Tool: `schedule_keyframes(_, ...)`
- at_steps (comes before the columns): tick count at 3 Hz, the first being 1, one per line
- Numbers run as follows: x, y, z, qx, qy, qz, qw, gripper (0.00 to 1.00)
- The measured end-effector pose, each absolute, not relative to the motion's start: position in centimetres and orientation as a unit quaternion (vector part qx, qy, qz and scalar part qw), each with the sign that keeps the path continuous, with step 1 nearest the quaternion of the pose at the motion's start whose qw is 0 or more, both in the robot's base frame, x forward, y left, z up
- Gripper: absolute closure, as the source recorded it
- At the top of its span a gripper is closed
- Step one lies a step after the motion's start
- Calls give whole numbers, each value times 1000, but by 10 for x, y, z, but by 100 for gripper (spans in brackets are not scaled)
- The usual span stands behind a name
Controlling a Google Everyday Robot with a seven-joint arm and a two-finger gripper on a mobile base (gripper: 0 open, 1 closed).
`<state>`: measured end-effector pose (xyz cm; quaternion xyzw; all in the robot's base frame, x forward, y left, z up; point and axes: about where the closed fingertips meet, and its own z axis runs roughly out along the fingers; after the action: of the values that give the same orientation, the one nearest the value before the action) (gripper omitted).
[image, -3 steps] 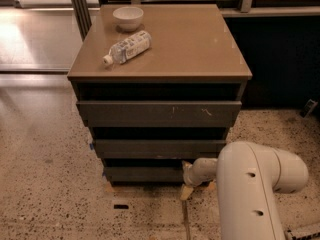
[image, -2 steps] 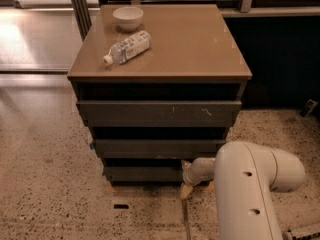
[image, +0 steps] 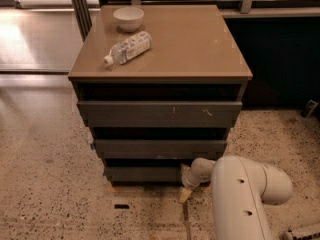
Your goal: Open bottom drawer
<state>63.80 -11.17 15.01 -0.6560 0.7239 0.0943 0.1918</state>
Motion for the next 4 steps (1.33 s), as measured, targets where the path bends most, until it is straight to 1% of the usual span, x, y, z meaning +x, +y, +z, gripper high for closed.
schedule_keyframes(4, 630, -117, 155, -646, 731, 112, 191, 0)
